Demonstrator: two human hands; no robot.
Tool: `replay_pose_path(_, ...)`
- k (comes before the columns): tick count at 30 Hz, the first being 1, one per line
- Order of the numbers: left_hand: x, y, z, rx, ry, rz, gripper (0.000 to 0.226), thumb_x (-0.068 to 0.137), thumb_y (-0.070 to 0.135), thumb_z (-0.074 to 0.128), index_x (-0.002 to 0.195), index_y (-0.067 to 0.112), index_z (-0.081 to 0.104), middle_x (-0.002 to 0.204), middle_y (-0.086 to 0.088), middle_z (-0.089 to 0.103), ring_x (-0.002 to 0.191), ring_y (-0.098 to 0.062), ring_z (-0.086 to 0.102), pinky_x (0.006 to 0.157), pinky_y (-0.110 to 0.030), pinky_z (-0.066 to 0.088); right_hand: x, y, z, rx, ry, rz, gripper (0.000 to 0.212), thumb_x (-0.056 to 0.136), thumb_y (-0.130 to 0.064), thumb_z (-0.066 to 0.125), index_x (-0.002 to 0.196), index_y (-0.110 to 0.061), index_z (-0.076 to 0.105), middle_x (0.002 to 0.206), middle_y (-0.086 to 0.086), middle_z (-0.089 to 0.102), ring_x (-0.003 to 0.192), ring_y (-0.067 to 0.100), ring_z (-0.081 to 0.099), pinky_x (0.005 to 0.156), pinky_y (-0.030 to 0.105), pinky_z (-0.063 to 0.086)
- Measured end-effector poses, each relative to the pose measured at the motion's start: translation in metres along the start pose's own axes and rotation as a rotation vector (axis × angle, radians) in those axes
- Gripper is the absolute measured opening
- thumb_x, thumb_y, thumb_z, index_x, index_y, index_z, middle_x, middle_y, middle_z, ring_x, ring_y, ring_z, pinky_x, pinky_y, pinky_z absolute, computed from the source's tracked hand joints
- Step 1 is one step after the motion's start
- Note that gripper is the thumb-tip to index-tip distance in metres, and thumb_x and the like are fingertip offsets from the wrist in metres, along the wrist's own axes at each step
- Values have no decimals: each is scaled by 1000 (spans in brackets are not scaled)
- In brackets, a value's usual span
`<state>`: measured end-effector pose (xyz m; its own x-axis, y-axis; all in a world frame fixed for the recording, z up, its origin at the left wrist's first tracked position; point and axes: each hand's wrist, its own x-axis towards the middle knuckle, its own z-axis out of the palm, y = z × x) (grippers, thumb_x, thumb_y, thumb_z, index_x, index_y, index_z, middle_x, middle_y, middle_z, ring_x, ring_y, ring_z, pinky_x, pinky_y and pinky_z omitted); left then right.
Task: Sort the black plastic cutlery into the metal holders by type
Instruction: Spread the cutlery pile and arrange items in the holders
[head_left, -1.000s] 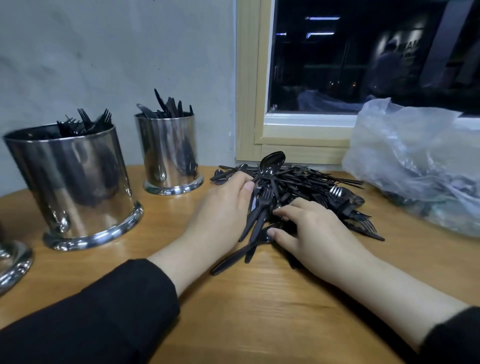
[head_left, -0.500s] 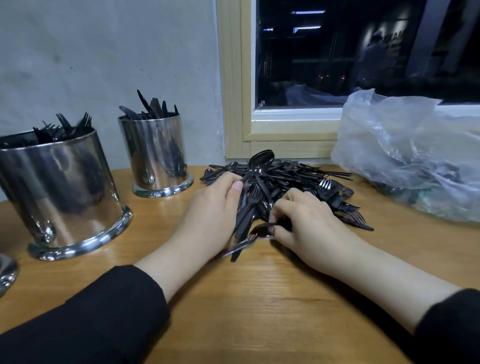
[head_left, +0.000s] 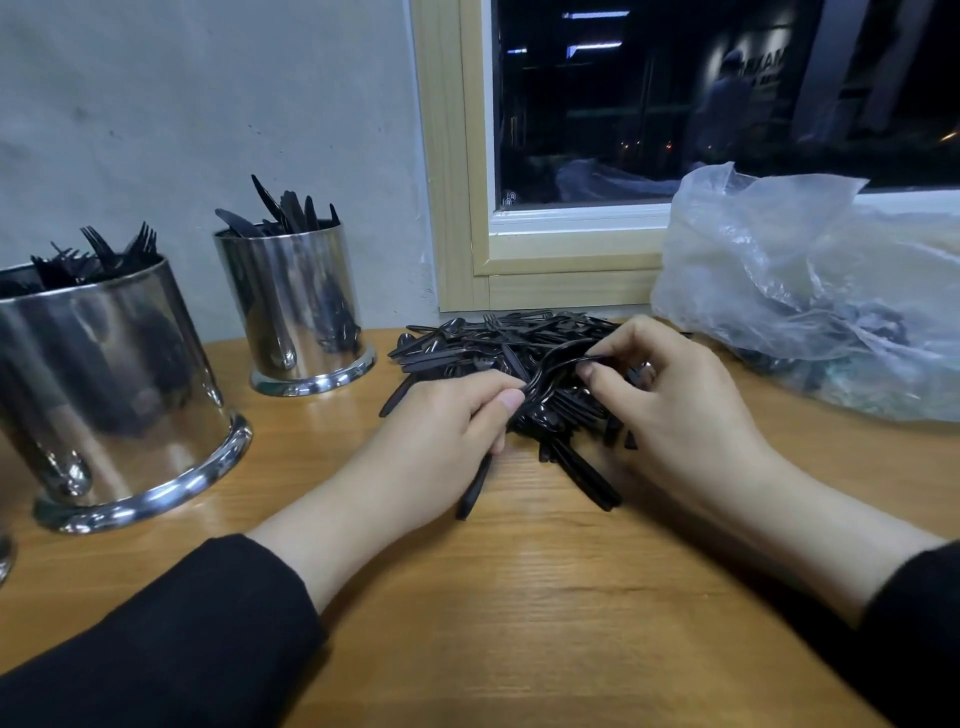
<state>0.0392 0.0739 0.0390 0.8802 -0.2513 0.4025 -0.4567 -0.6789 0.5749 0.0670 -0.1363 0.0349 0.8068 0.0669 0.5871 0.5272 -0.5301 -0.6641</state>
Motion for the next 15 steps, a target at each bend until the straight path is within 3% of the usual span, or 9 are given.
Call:
replay_pose_path(3,1,0,1,36,-49,0,14,105,35,53,103,31,66,83,23,68,82,7,60,71,-10,40,-1,-3,3,38,8,14,12,88,-28,76,84,-26,65,80,-9,70,72,7,63,68,30,48)
replay_pose_path(6,5,-4,0,74,73,-76,22,107,33,48,98,22,65,74,10,62,69,-1,55,62,-12,38,0,-4,1,-57,27,46,19,88,-43,72,86,-26,63,75,-9,68,71,6,61,66,30,48)
replay_pose_path(10,9,-10,-6,-69,246,-199,28,109,30,41,90,22,60,68,7,54,56,-7,45,54,-25,33,-5,-4,-2,-581,-327,95,49,84,-73,55,76,-26,62,66,-7,64,70,13,63,64,31,51)
replay_pose_path(15,9,-11,-6,-265,309,-299,33,106,39,48,95,13,65,73,-1,54,57,-15,43,61,-33,37,-11,-9,3,-711,-458,100,46,82,-76,56,91,-32,65,88,-10,69,89,19,65,78,36,55)
